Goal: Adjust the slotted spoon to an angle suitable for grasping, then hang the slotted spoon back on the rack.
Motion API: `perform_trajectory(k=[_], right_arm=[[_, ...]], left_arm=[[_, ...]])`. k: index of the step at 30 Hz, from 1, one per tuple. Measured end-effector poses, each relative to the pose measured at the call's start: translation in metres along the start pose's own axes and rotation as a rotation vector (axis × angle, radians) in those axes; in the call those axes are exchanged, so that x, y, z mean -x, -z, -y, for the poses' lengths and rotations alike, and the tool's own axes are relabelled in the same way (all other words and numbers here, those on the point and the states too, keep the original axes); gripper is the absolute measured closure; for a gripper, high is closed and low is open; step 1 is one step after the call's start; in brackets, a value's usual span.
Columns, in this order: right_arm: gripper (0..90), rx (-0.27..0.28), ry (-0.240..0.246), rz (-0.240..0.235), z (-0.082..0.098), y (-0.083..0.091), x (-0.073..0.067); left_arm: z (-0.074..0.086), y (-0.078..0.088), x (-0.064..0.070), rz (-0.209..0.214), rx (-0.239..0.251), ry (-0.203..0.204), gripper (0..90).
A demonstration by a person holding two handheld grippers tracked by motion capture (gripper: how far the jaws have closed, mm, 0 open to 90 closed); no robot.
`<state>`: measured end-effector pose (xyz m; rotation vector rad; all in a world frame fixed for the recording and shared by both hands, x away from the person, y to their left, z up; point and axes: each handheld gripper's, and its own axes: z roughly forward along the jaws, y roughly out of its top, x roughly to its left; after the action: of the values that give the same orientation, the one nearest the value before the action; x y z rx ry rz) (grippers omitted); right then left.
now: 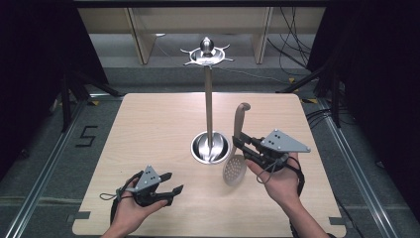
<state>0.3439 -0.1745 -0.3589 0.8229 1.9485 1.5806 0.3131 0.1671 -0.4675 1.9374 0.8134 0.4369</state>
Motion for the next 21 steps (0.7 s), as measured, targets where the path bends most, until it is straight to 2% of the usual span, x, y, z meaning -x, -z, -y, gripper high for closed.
perform_trajectory(k=[1,3,5,7,8,9,10,11,13,15,16,17,18,19,20,21], right_arm=[[75.4,0.017,0.017,0.025,0.000,0.000,0.000],[75.4,0.044,-0.013,0.026,-0.001,0.001,-0.004],[75.4,0.074,0.013,0.024,-0.002,0.001,-0.005],[75.4,0.102,0.007,0.033,-0.003,0.001,-0.008],[75.3,0.114,-0.006,0.051,-0.004,0.002,-0.010],[75.4,0.132,0.001,0.063,-0.007,0.002,-0.009],[75.4,0.125,-0.035,0.066,-0.008,0.002,-0.012],[75.3,0.127,-0.037,0.069,-0.011,0.002,-0.011],[75.3,0.144,-0.040,0.075,-0.014,0.001,-0.010],[75.4,0.158,-0.023,0.087,-0.017,0.001,-0.009],[75.4,0.171,0.030,0.090,-0.019,-0.001,-0.006],[75.4,0.155,-0.018,0.084,-0.019,-0.001,-0.010],[75.4,0.153,-0.015,0.080,-0.019,-0.001,-0.011],[75.4,0.154,-0.004,0.079,-0.019,-0.002,-0.012],[75.4,0.156,0.029,0.091,-0.020,-0.002,-0.010],[75.4,0.153,0.020,0.086,-0.019,-0.003,-0.012]], left_arm=[[0.000,0.000,0.000,0.001,0.018,0.006,38.0],[0.000,0.001,-0.001,-0.006,0.027,0.001,37.8],[0.001,0.002,-0.003,-0.012,0.034,-0.015,37.7],[0.002,0.004,-0.004,-0.023,0.041,-0.011,37.7],[0.003,0.005,-0.004,-0.026,0.039,0.000,37.7],[0.004,0.006,-0.004,-0.025,0.044,-0.005,37.7],[0.004,0.007,-0.004,-0.036,0.040,0.008,37.7],[0.004,0.008,-0.005,-0.032,0.046,-0.010,37.7],[0.004,0.010,-0.004,-0.046,0.052,0.008,37.7],[0.004,0.014,-0.004,-0.066,0.059,-0.001,37.7],[0.004,0.015,-0.004,-0.063,0.067,0.009,37.7],[0.003,0.016,-0.005,-0.065,0.072,-0.001,37.7],[0.002,0.017,-0.005,-0.066,0.082,0.017,37.5],[0.000,0.019,-0.005,-0.071,0.092,0.018,37.0],[-0.003,0.019,-0.005,-0.065,0.112,0.025,36.3],[-0.006,0.020,-0.005,-0.068,0.130,0.026,35.5]])
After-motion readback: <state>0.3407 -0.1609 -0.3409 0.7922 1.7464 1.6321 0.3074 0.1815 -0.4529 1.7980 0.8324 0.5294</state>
